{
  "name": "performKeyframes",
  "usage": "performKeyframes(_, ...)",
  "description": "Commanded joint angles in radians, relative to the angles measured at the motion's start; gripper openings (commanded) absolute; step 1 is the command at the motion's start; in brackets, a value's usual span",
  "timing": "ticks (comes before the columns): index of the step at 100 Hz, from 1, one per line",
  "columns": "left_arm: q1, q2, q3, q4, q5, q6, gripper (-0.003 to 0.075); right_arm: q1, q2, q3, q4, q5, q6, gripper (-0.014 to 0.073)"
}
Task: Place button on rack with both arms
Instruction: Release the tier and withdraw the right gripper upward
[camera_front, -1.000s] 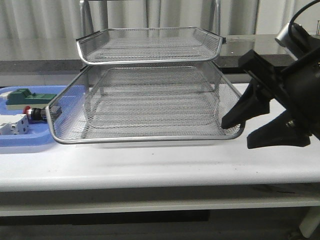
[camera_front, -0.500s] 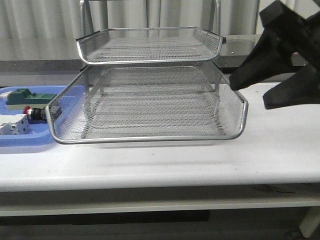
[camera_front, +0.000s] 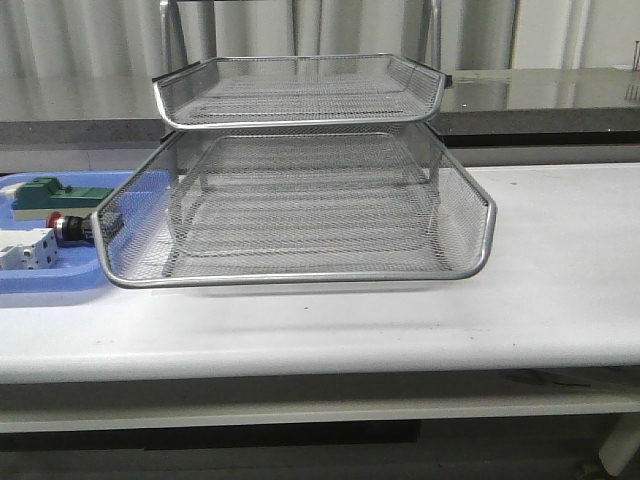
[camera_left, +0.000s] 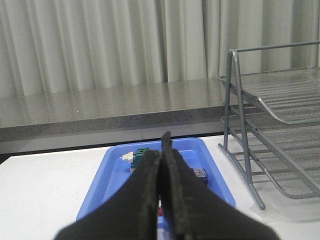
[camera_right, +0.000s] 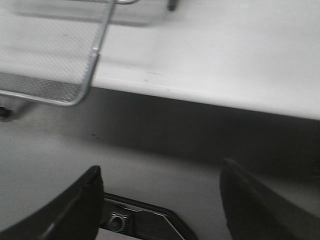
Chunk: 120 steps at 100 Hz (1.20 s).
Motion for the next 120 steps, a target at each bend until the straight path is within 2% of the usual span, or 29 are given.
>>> performKeyframes(1,0.001,-0.032,0.033,-0.001,-0.072,-0.009,-0.002,-0.004,-0.061,-0.07,-0.182,0.064,0.156,0.0501)
performKeyframes(14,0.001,-0.032,0.033,-0.001,-0.072,-0.009,-0.002,-0.004,-0.141,-0.095,-0.278,0.165,0.211,0.05)
performKeyframes(38,0.001,-0.032,0.033,-0.001,-0.072,-0.009,-0.002,-0.004,-0.288,-0.095,-0.285,0.265,0.212,0.05)
performKeyframes(59,0.001,-0.032,0.033,-0.001,-0.072,-0.009,-0.002,-0.004,-0.365,-0.095,-0.285,0.271,0.212,0.0475)
performKeyframes(67,0.001,-0.032,0.033,-0.001,-0.072,-0.009,-0.002,-0.004,-0.374,-0.095,-0.285,0.271,0.212,0.0409)
performKeyframes(94,0.001,-0.032,0.033,-0.001,-0.072,-0.009,-0.002,-0.004,-0.374,-0.095,-0.285,0.271,0.212,0.0016)
performKeyframes(102,0.001,-0.032,0.033,-0.001,-0.072,-0.009,-0.002,-0.004,-0.374,-0.095,-0.285,0.272,0.212,-0.0074)
performKeyframes(120,0.001,-0.032,0.033,-0.001,-0.072,-0.009,-0.002,-0.004,-0.374,-0.095,-0.285,0.276,0.212,-0.0067)
